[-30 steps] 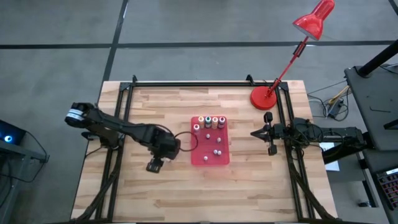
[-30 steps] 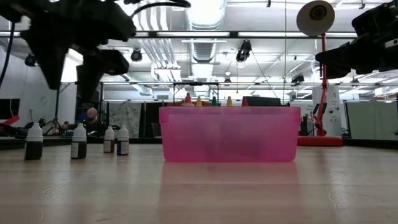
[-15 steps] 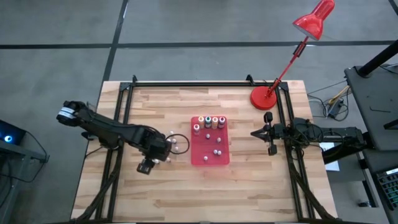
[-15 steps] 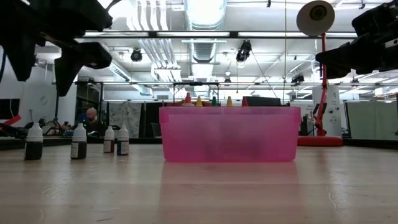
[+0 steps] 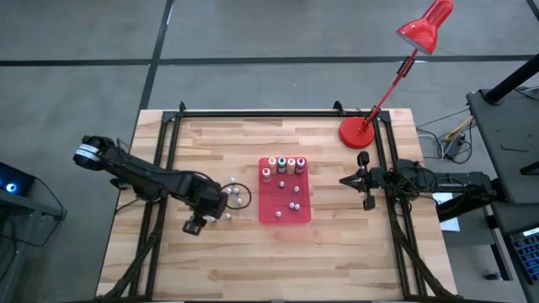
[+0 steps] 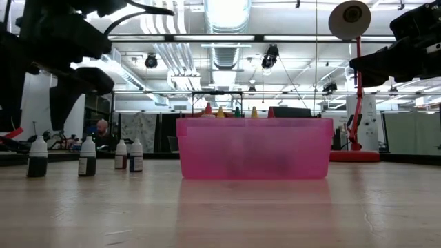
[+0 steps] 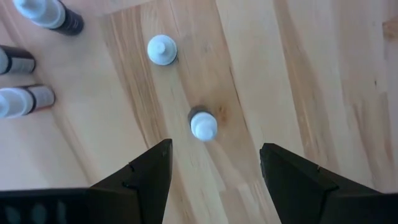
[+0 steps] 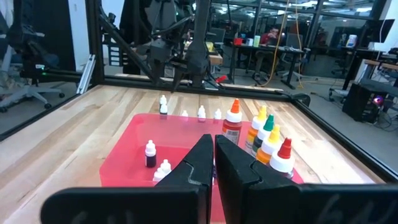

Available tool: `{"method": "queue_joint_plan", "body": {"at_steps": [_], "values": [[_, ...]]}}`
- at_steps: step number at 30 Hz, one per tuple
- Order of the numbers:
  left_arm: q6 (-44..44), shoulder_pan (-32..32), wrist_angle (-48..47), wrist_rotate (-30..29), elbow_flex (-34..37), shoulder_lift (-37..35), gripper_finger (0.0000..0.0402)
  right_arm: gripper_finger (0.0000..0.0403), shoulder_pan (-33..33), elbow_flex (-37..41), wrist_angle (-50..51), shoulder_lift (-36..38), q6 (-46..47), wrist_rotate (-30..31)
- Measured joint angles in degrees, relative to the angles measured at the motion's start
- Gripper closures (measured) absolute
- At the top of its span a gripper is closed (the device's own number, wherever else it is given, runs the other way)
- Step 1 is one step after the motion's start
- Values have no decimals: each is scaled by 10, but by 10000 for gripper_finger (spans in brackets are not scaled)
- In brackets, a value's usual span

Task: Pick & Place food coloring
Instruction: Put the small food coloring bottle into the red bin

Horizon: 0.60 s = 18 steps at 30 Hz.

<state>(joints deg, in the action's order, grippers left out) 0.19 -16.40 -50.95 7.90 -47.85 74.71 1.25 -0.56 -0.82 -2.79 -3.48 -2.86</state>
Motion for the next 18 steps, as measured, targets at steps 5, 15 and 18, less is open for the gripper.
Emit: {"method": "queue_joint_plan", "body": {"at_steps": [5, 15, 18], "values": [[0, 0, 29, 0, 20, 2, 188, 394, 0, 0, 0, 0, 0, 0], [-18, 0, 84, -1, 52, 3, 188, 394, 0, 0, 0, 0, -2, 0], [-23, 0, 94, -1, 59, 6, 188, 394, 0, 0, 0, 0, 0, 0]]}}
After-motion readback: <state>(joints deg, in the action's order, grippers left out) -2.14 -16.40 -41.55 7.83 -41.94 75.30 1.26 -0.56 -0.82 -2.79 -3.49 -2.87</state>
